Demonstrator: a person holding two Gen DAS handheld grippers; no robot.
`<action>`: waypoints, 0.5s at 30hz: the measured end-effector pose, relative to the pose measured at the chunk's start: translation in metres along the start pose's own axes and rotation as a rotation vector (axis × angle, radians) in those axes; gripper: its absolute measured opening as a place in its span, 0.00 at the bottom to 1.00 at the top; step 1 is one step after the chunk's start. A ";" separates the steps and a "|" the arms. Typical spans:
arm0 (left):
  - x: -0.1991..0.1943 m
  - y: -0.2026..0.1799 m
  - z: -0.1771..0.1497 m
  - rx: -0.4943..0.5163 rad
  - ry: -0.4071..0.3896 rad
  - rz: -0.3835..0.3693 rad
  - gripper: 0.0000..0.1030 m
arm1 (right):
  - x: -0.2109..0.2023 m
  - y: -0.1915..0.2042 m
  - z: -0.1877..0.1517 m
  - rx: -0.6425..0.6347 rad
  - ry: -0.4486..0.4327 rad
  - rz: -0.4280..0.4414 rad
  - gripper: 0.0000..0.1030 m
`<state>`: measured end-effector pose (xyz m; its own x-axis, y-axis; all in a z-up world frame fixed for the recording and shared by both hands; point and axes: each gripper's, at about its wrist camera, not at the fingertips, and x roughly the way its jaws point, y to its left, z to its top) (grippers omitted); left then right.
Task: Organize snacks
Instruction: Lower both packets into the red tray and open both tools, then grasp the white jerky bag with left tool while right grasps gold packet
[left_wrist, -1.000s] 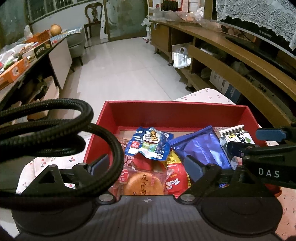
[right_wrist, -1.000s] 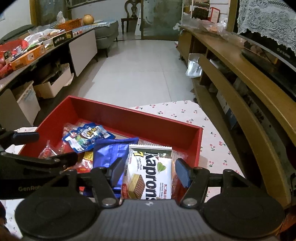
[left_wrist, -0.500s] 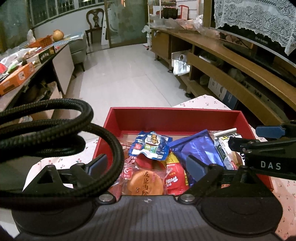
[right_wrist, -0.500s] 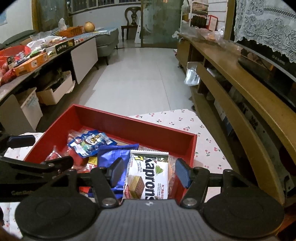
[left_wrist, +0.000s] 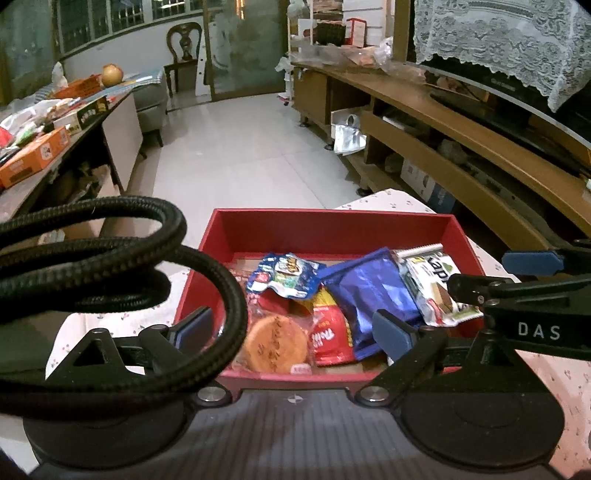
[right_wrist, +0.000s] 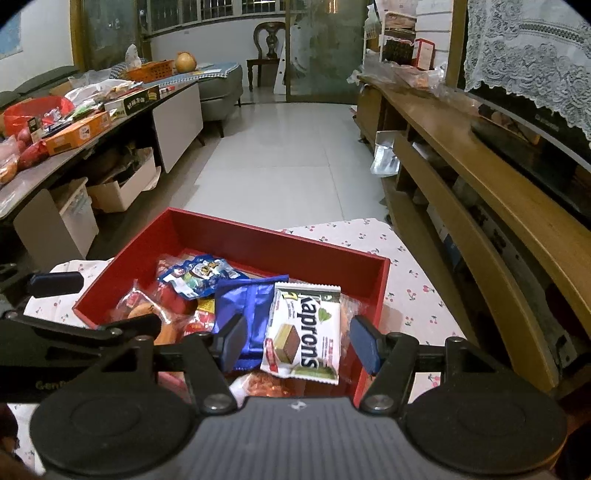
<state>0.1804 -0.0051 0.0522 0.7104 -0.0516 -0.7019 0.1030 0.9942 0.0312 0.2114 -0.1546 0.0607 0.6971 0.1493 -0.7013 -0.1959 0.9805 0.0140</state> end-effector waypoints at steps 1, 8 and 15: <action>-0.001 -0.001 -0.001 0.001 0.000 -0.003 0.93 | -0.001 0.000 -0.002 0.003 0.002 0.000 0.67; -0.011 -0.003 -0.008 0.000 -0.001 -0.016 0.93 | -0.011 0.000 -0.014 0.007 0.018 -0.002 0.67; -0.019 -0.006 -0.027 0.017 0.028 -0.031 0.93 | -0.020 0.004 -0.035 -0.007 0.058 0.014 0.67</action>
<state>0.1475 -0.0074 0.0462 0.6866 -0.0795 -0.7226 0.1368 0.9904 0.0210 0.1726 -0.1584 0.0503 0.6528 0.1554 -0.7414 -0.2107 0.9774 0.0193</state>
